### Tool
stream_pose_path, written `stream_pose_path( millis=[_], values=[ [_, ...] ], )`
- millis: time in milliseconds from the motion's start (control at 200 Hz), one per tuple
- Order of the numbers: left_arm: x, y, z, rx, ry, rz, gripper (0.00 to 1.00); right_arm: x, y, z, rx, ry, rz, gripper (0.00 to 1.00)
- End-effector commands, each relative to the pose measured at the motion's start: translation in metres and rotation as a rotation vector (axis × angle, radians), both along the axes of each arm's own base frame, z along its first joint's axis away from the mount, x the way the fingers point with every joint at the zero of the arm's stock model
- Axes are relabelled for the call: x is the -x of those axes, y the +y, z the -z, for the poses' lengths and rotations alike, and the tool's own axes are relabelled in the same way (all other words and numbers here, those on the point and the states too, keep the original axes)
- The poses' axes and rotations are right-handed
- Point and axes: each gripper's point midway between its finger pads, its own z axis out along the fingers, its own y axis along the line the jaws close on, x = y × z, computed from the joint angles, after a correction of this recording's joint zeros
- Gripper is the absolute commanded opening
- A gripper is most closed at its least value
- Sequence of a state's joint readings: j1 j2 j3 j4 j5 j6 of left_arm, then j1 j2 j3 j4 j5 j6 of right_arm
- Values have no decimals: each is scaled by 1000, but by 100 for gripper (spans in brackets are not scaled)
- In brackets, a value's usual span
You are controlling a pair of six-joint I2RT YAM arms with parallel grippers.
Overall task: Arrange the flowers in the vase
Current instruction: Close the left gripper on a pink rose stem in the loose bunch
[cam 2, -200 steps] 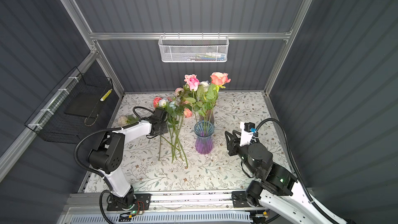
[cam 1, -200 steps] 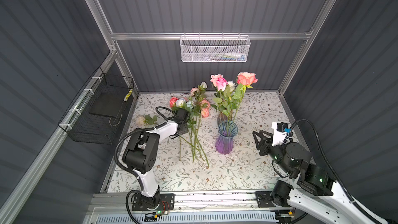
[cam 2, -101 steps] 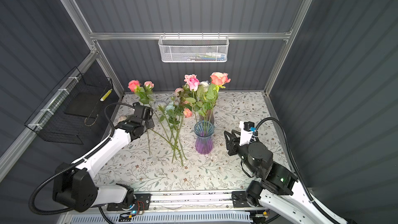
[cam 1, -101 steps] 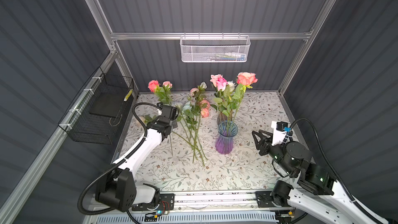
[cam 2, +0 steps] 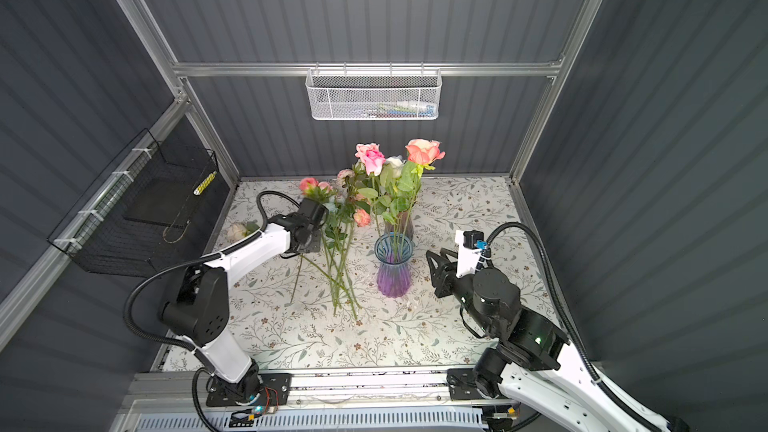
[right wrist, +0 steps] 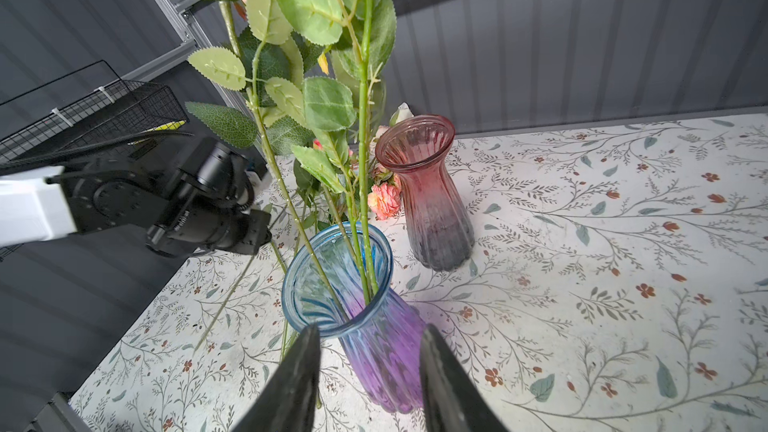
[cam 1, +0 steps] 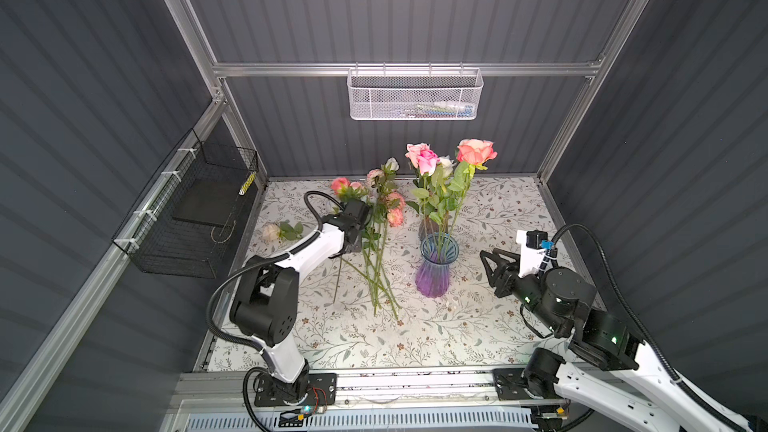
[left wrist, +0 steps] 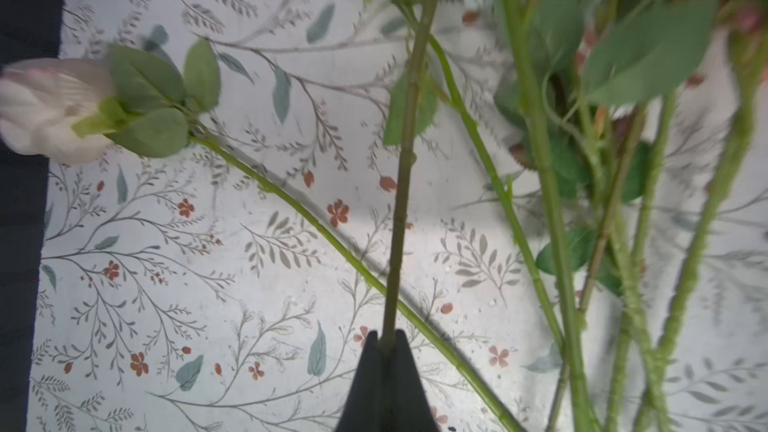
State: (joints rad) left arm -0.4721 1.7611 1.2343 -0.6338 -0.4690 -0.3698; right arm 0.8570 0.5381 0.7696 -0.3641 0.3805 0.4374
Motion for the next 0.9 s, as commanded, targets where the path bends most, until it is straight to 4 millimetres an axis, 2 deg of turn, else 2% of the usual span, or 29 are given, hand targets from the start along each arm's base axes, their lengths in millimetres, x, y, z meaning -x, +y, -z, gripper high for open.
stream_pose_path(
  millis=[0, 130, 185, 265, 375, 485, 590, 735, 890],
  values=[
    [6, 19, 13, -83, 24, -28, 0, 2, -4, -17, -31, -28, 3, 42],
    [11, 18, 44, -74, 79, -35, 0, 3, -5, -18, -31, -34, 6, 42],
    [14, 17, 50, -64, 95, -43, 15, 3, -6, -17, -28, -33, 7, 42],
    [15, 16, 43, -40, 73, -44, 40, 4, -7, -16, -20, -30, 10, 42],
    [11, 19, 14, -40, 19, -54, 49, 4, -10, -15, -16, -33, 20, 42],
    [8, 18, -16, -12, -37, -57, 50, 4, -11, -16, -18, -36, 23, 42],
    [10, 17, -34, 18, -69, -63, 47, 4, -9, -14, -16, -34, 18, 42],
    [16, 9, -45, 104, -84, -55, 41, 2, -8, -13, -13, -31, 16, 42],
    [21, -27, -38, 319, -56, 5, 40, 1, -5, -12, -11, -30, 15, 42]
  ],
)
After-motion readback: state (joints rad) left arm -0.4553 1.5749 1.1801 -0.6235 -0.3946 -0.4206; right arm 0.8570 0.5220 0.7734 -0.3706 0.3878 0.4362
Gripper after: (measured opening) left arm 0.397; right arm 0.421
